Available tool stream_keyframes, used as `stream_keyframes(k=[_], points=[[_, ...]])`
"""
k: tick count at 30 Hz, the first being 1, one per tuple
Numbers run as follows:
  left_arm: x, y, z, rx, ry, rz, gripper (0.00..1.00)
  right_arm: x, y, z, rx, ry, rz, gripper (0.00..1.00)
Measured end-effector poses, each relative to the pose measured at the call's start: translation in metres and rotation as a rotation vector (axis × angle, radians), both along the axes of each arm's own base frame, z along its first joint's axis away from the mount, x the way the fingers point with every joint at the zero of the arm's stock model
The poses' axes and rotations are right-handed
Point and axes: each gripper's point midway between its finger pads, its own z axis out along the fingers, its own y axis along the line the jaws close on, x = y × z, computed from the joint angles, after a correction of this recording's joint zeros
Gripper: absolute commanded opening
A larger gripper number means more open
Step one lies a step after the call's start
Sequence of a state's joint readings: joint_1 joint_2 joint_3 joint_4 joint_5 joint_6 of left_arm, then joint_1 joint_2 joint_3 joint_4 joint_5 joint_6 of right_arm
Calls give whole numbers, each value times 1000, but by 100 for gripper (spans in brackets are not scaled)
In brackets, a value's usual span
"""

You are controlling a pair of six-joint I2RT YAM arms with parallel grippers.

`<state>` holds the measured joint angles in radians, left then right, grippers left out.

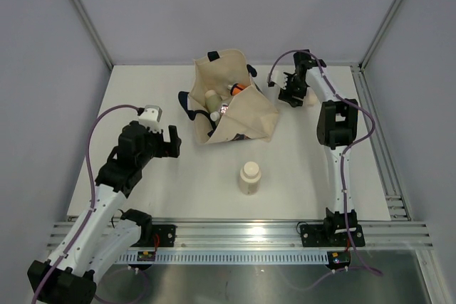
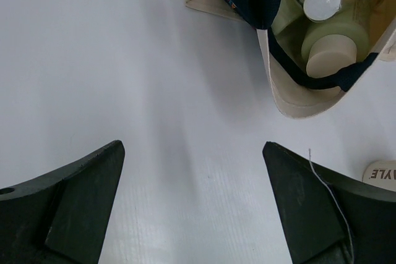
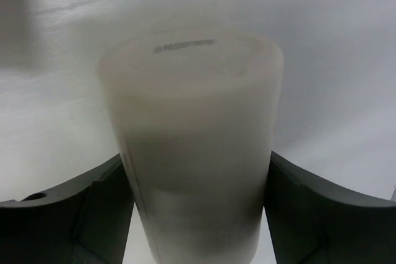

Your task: Place the personal care products into the canvas bag

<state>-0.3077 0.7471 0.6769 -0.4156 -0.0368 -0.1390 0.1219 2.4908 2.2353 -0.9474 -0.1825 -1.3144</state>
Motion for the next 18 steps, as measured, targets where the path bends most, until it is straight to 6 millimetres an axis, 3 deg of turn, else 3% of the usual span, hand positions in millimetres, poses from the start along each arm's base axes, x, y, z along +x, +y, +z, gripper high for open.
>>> stream_keyframes(k=[2,3,10,13,18], points=[[0,-1,1,-3,-2,-5,99,1,0,0,-1,5,-21,47],[-1,-1,1,-5,-4,-6,99,-1,-1,-1,1,11,-32,42],[-2,-1,6,-27,-18,3,99,-18,-2,-1,50,71,-175,20],[-3,-2,7,-34,-16,5,99,-44,-1,-1,130,164,-285,2],[-4,-4,8,-38,-20,-12,99,-105,-2,2,326,347,-485,0]])
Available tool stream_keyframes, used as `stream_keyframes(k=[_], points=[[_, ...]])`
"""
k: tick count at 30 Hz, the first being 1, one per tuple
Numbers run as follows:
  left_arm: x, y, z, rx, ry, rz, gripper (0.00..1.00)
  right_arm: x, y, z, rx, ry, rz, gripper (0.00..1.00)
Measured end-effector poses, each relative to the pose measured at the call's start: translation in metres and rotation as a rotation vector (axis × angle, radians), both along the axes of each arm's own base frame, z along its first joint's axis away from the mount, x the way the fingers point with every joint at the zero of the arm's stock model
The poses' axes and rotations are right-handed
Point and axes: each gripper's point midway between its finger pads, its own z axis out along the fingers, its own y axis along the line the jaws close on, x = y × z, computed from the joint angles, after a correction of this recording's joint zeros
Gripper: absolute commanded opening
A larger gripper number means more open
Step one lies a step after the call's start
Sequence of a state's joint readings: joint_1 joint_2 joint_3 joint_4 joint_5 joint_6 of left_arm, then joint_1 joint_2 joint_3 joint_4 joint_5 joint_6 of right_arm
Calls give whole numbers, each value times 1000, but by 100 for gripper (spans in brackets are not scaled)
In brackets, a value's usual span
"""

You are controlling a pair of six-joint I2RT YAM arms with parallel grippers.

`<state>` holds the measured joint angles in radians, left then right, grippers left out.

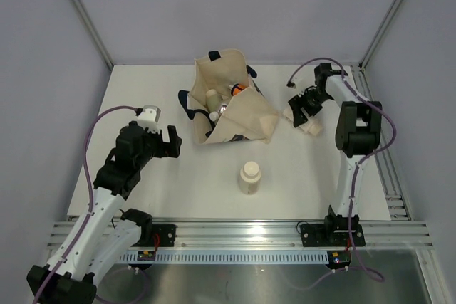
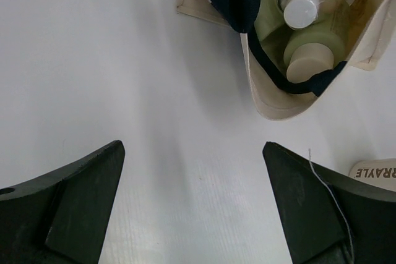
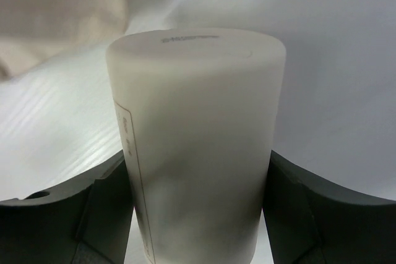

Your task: Place the personal care products into the canvas bag

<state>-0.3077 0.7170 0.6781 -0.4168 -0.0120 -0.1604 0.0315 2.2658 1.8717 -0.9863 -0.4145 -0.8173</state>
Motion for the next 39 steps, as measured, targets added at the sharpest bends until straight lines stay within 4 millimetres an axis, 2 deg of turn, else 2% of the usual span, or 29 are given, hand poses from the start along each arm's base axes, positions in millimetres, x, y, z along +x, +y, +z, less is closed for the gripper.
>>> stream_keyframes(k=[3,6,10,14,20,26,30,31,34,37,39], points=[[-3,-2,6,-10,-21,-13,99,-50,-2,13,117,81,-101,0],[-5,-4,11,-24,-39,-29,99,-94,16,39,221,120,-136,0],[-7,-9,11,-45,-29,-45,99,-127,49,86,382,72,-115,0],[-9,-16,12,-75,-18,-77,99,-146,65,128,484,-1,-80,0],[-17,-30,17,-114,-18,-159,99,-156,79,181,565,-78,-17,0],[-21,-36,22,-131,-20,-197,99,-161,121,228,605,-138,117,0],[-22,-38,25,-132,-25,-211,99,-166,160,261,632,-169,201,0],[-23,-39,26,-133,-26,-220,99,-161,172,275,641,-191,214,0],[-27,-42,27,-126,-7,-248,99,-156,204,293,661,-204,244,0],[-29,-45,32,-107,19,-285,99,-133,241,303,661,-223,207,0],[-30,-45,35,-100,25,-297,99,-115,267,300,646,-227,146,0]])
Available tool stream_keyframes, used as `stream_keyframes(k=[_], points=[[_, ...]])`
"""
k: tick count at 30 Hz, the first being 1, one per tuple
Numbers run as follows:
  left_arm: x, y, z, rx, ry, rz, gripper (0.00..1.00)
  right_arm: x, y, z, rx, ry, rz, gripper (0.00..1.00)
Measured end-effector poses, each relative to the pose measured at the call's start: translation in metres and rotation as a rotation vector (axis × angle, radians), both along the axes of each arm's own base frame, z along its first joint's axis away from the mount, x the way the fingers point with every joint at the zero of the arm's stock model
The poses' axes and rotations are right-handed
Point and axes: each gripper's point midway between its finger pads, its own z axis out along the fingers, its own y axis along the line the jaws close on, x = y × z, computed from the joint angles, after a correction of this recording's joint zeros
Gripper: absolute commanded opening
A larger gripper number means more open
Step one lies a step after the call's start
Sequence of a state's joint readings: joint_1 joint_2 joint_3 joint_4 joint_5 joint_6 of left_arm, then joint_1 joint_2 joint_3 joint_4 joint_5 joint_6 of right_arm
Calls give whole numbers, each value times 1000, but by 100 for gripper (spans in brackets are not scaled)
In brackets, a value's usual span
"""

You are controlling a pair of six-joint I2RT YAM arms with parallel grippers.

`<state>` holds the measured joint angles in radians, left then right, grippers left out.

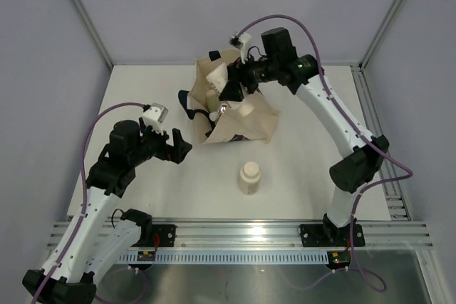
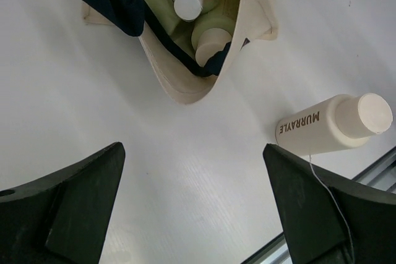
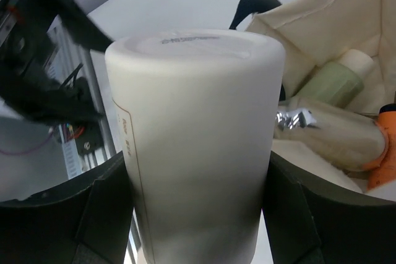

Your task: Place the personal care products into the canvas bag

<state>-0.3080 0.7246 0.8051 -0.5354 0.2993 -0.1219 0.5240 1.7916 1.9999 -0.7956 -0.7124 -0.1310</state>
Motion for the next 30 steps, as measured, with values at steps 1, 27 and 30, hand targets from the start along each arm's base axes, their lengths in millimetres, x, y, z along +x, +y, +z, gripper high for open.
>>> stream_keyframes(k=[1,27,30], points=[[-2,0,0,4,3,-6,99,8,11,-3,-7,10,-34,0],[-15,22,13,47,-77,68,99,127,32,-83,-47,147,-894,44],[-15,20,4,56,-35,53,99,132,33,-79,-36,134,-923,67]])
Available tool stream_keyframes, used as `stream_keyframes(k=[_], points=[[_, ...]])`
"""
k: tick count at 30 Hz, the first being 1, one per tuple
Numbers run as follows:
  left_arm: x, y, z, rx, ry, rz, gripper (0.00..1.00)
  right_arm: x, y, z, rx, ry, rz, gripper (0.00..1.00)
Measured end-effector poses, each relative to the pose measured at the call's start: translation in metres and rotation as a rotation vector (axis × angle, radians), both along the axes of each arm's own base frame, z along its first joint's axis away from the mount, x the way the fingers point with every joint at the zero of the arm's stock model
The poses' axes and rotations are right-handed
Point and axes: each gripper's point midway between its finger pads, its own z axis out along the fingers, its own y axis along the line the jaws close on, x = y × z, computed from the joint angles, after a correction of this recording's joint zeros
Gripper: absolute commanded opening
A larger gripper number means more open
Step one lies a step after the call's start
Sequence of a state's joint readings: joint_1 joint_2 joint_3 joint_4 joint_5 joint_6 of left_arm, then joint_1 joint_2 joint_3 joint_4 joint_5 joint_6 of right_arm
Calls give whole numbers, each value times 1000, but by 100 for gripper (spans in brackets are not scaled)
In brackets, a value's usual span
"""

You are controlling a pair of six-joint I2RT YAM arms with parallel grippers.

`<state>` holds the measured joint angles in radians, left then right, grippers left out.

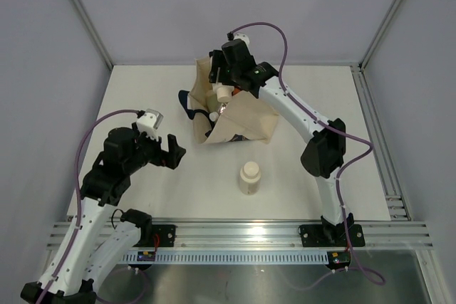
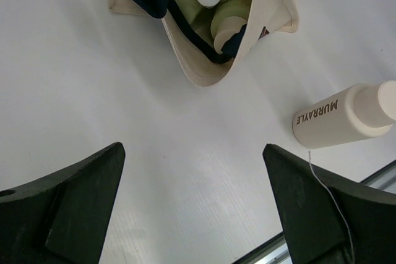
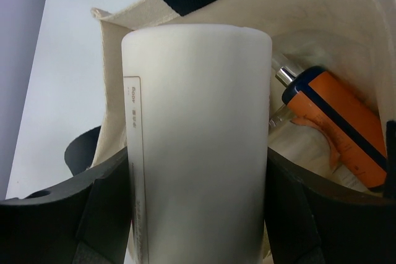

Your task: Place the personal care products into the canvas bag

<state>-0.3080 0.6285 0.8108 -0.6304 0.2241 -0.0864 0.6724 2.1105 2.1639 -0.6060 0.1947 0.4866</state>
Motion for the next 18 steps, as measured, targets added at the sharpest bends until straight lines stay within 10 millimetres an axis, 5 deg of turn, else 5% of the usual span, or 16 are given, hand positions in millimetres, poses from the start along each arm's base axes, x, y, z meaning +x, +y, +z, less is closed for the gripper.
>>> stream_keyframes(k=[8,18], points=[[-4,-6,-4,-12,31,-37,99,14,4,3,12,-37,-42,99],[-10,-15,0,-67,44,-67,99,12,17,35,26,-150,90,100]])
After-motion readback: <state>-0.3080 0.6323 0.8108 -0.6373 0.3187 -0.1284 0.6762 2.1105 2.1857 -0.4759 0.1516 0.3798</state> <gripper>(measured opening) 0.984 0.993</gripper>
